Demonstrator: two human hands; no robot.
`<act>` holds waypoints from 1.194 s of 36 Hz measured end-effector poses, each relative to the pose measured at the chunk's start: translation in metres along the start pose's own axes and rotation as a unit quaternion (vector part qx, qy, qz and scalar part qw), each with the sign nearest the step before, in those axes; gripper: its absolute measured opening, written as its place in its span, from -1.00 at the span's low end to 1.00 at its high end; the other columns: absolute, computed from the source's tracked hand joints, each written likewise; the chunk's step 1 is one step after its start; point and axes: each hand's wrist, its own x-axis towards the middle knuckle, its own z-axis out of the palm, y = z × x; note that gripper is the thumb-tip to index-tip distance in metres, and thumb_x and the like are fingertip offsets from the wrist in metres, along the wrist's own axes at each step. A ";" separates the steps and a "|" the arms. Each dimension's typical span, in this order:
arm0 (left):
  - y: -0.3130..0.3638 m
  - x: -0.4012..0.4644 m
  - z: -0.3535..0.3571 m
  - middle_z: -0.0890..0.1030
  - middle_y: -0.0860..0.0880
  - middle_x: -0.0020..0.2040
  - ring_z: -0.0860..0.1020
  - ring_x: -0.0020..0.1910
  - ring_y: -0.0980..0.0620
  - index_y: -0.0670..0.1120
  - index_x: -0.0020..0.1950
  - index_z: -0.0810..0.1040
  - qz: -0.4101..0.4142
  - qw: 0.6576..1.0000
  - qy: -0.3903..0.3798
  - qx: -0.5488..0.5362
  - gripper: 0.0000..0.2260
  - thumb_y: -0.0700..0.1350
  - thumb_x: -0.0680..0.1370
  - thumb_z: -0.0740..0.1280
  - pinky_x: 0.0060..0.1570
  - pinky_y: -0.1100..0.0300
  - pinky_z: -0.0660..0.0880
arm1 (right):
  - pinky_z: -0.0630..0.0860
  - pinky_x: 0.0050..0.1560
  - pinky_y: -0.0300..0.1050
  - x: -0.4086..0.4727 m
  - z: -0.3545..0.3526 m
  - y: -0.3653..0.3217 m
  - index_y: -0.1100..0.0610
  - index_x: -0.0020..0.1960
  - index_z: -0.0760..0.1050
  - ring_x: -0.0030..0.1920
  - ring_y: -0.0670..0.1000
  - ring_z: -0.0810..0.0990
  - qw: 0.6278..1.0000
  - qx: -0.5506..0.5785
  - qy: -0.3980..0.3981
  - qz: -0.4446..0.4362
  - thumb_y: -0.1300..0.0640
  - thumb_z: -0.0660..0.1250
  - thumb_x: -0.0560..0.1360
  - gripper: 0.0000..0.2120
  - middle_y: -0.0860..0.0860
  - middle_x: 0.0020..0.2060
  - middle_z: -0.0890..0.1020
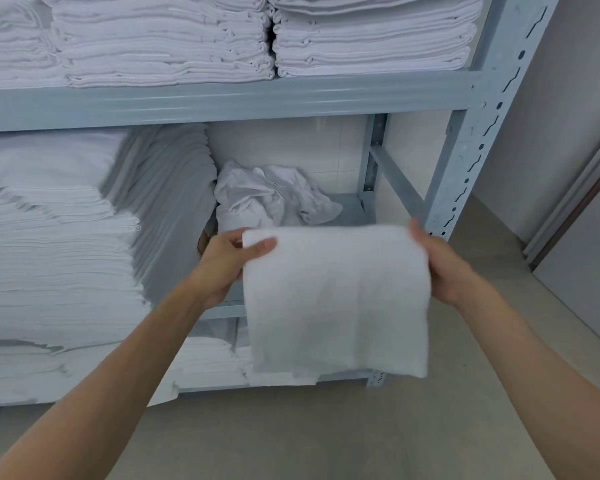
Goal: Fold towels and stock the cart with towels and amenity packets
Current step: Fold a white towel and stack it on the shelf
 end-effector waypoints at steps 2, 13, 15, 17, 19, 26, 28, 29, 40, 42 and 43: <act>0.015 0.002 0.001 0.72 -0.17 0.03 0.71 -0.04 -0.11 -0.13 -0.03 0.73 0.001 0.997 0.006 -0.078 -0.73 -0.02 0.35 0.56 -0.13 0.04 0.66 | 0.61 -0.13 -0.08 0.002 0.002 0.001 0.04 -0.11 0.75 -0.11 0.02 0.72 0.990 0.139 -0.017 0.032 -0.38 0.22 0.49 -0.45 0.04 -0.12 0.74; 0.007 0.004 -0.026 0.67 -0.17 0.18 0.67 0.11 -0.09 -0.18 0.26 0.61 -0.166 0.978 -0.015 -0.125 -0.44 0.12 0.37 0.48 -0.05 0.07 0.62 | 0.62 0.04 0.10 -0.017 0.031 0.080 0.06 0.21 0.65 0.20 0.17 0.64 0.964 0.189 -0.138 0.123 -0.29 0.54 0.30 -0.39 0.12 0.20 0.66; -0.003 0.006 -0.031 0.65 -0.17 0.22 0.66 0.14 -0.10 -0.16 0.27 0.63 -0.164 0.971 -0.028 -0.171 -0.47 0.15 0.43 0.45 -0.07 0.06 0.64 | 0.63 0.01 0.13 -0.018 0.037 0.077 0.11 0.15 0.68 0.18 0.22 0.64 0.966 0.154 -0.155 0.140 -0.02 0.67 0.23 -0.46 0.18 0.21 0.64; -0.013 0.010 -0.035 0.65 -0.15 0.24 0.64 0.18 -0.10 -0.11 0.23 0.67 -0.138 0.957 -0.044 -0.251 -0.50 0.24 0.52 0.33 -0.03 0.03 0.63 | 0.62 0.01 0.18 -0.018 0.044 0.069 0.16 0.16 0.67 0.17 0.26 0.64 0.967 0.151 -0.148 0.142 0.11 0.65 0.25 -0.50 0.22 0.22 0.62; -0.027 0.012 -0.033 0.63 -0.13 0.26 0.62 0.22 -0.12 -0.07 0.27 0.65 -0.132 0.940 -0.044 -0.311 -0.44 0.33 0.58 0.17 0.14 -0.05 0.57 | 0.61 0.01 0.19 -0.018 0.052 0.061 0.18 0.14 0.68 0.15 0.27 0.65 0.964 0.167 -0.135 0.159 0.11 0.59 0.31 -0.58 0.21 0.20 0.64; -0.109 -0.008 -0.011 0.60 -0.22 0.29 0.58 0.26 -0.22 -0.16 0.29 0.62 -0.257 0.928 -0.095 -0.251 -0.12 0.55 0.43 0.07 0.03 -0.06 0.62 | 0.64 -0.02 0.11 -0.015 0.036 0.061 0.19 0.16 0.67 0.11 0.23 0.67 0.964 0.161 -0.055 0.202 0.05 0.54 0.38 -0.60 0.20 0.15 0.66; -0.112 -0.015 -0.008 0.61 -0.17 0.29 0.59 0.26 -0.17 -0.09 0.28 0.64 -0.254 0.940 -0.106 -0.201 -0.27 0.47 0.44 0.25 0.00 0.01 0.63 | 0.65 -0.06 0.03 -0.018 0.027 0.068 0.20 0.21 0.63 0.07 0.19 0.69 0.965 0.147 -0.057 0.207 0.06 0.49 0.42 -0.60 0.18 0.14 0.67; -0.112 -0.016 -0.007 0.62 -0.15 0.28 0.61 0.24 -0.15 -0.08 0.29 0.63 -0.253 0.945 -0.101 -0.182 -0.33 0.39 0.41 0.39 -0.01 0.03 0.63 | 0.65 -0.08 0.00 -0.019 0.023 0.070 0.20 0.22 0.63 0.07 0.17 0.69 0.967 0.137 -0.064 0.205 0.07 0.48 0.44 -0.61 0.17 0.15 0.67; -0.104 -0.011 -0.005 0.61 -0.23 0.27 0.60 0.23 -0.27 -0.19 0.36 0.50 -0.197 0.964 -0.147 -0.102 -0.35 -0.03 0.35 0.62 0.09 -0.13 0.60 | 0.64 0.07 -0.01 -0.028 -0.008 0.064 0.20 0.30 0.51 0.18 0.12 0.65 0.984 -0.007 -0.099 0.147 0.24 0.48 0.39 -0.51 0.12 0.21 0.65; -0.103 -0.010 -0.005 0.60 -0.23 0.28 0.59 0.24 -0.28 -0.21 0.38 0.48 -0.185 0.965 -0.153 -0.102 -0.33 -0.05 0.35 0.62 0.10 -0.14 0.60 | 0.64 0.06 -0.04 -0.029 -0.013 0.064 0.22 0.31 0.50 0.19 0.12 0.65 0.987 0.001 -0.096 0.132 0.26 0.47 0.38 -0.50 0.12 0.20 0.66; -0.102 -0.009 -0.004 0.60 -0.24 0.28 0.59 0.24 -0.28 -0.22 0.38 0.47 -0.178 0.966 -0.154 -0.105 -0.34 -0.06 0.36 0.62 0.09 -0.13 0.60 | 0.63 0.05 -0.05 -0.030 -0.015 0.064 0.23 0.31 0.49 0.19 0.13 0.64 0.988 0.008 -0.092 0.125 0.27 0.46 0.38 -0.49 0.13 0.20 0.65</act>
